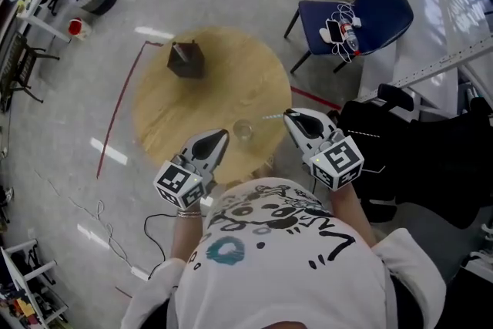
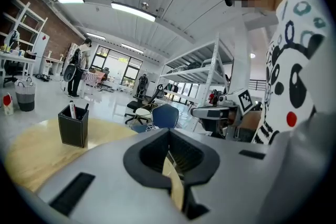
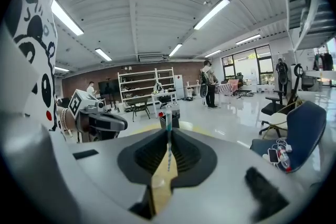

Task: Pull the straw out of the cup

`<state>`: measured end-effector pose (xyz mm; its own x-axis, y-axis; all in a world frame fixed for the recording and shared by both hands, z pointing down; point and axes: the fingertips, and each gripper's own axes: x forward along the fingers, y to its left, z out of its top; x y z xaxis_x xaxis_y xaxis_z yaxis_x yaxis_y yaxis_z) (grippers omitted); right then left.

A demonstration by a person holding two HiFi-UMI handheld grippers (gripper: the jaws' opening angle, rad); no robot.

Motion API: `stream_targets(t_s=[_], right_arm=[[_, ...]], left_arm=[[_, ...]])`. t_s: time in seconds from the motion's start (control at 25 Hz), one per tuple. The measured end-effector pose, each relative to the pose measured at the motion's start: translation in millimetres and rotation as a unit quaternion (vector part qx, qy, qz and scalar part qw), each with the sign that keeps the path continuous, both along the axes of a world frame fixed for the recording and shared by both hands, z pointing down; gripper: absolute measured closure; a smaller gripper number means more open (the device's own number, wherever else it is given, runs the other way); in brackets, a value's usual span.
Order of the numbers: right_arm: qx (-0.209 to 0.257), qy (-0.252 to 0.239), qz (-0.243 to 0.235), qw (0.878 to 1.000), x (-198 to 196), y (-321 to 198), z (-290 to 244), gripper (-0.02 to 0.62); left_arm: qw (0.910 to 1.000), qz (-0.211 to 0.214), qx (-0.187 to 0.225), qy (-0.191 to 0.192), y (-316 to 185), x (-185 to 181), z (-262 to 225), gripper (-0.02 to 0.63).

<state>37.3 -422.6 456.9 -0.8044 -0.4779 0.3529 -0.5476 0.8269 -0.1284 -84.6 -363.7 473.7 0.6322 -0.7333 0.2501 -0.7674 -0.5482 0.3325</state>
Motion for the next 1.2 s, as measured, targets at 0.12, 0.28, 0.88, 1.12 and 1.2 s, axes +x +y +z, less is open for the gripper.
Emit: stream_targets(t_s=[0.12, 0.28, 0.88, 1.12, 1.2], right_arm=[[0.006, 0.016, 0.002, 1.0, -3, 5, 3, 0.555], [0.005, 0.046, 0.014, 0.999, -1, 11, 13, 0.555], [-0.015, 0.056, 0.021, 0.998, 5, 23, 26, 0.555], [-0.019, 0.057, 0.012, 0.998, 2, 23, 27, 0.555], [-0.017, 0.053, 0.01, 0.998, 0, 23, 25, 0.555]], left_arm=[[1.0, 0.005, 0.001, 0.005, 1, -4, 0, 0.591], [0.9998, 0.02, 0.0, 0.007, 4, 1, 3, 0.591], [0.9986, 0.052, -0.007, 0.005, -4, 16, 9, 0.591], [0.9987, 0.052, -0.004, -0.005, -6, 16, 7, 0.591], [0.9987, 0.051, -0.003, -0.006, -6, 15, 6, 0.591]])
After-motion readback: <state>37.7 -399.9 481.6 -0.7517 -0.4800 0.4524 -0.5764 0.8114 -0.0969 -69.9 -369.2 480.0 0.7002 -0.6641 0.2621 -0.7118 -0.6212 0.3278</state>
